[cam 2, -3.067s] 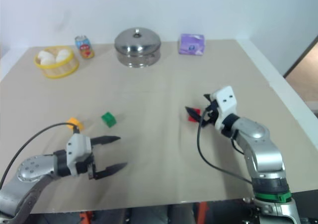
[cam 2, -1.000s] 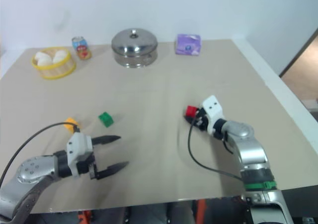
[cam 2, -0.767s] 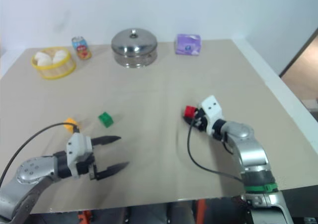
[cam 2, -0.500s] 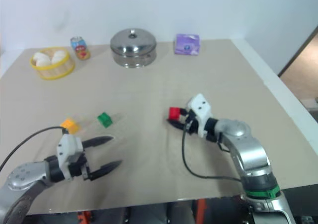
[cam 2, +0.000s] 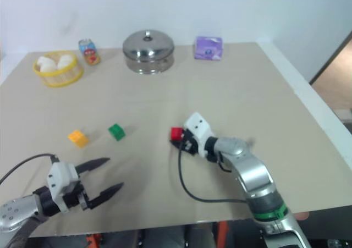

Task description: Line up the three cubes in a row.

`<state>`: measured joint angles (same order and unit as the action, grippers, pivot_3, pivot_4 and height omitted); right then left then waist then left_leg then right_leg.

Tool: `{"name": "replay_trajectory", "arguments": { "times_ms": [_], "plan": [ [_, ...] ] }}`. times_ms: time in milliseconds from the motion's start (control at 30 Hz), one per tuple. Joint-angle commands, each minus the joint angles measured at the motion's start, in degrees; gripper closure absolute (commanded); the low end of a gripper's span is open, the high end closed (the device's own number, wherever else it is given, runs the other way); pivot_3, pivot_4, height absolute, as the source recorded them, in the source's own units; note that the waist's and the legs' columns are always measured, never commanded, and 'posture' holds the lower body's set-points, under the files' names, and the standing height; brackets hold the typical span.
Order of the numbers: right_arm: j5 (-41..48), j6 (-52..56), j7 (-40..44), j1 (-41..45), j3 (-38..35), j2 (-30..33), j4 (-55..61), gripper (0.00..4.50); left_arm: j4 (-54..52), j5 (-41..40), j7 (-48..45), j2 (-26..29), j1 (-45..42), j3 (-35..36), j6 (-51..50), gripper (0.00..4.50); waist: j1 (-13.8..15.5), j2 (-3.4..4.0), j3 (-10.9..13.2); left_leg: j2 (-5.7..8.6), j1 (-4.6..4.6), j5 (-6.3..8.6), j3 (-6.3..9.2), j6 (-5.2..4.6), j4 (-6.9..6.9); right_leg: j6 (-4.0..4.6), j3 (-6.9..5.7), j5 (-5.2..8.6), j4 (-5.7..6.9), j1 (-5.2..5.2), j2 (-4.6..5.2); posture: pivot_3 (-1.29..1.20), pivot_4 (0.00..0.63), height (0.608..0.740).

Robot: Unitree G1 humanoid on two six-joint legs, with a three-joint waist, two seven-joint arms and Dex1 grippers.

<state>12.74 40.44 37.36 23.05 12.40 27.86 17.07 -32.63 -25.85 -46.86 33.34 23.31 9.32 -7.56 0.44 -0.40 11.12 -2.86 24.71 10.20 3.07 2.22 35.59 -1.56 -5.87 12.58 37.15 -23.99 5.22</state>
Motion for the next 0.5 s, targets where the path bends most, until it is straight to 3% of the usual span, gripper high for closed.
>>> {"name": "replay_trajectory", "arguments": {
  "times_ms": [33,500],
  "plan": [
    [0.6,1.3,-0.6,-1.3,-0.4,0.1,4.7,2.55,-2.2,0.0,0.6,-0.1,-0.2,0.5,1.1,0.0,0.0,0.0,0.0,0.0,0.0,0.0,0.0,0.0,0.0,0.0,0.0,0.0,0.0,0.0,0.0,0.0,0.15,0.74],
    [1.7,3.1,-1.1,-3.8,1.3,-0.5,9.1,2.55,-1.4,0.0,2.0,-0.5,-3.7,-1.0,-1.0,0.0,0.0,0.0,0.0,-0.01,0.0,0.0,0.0,0.0,0.02,0.02,0.0,-0.05,0.0,-0.03,-0.01,0.0,0.15,0.74]
  ]
}}
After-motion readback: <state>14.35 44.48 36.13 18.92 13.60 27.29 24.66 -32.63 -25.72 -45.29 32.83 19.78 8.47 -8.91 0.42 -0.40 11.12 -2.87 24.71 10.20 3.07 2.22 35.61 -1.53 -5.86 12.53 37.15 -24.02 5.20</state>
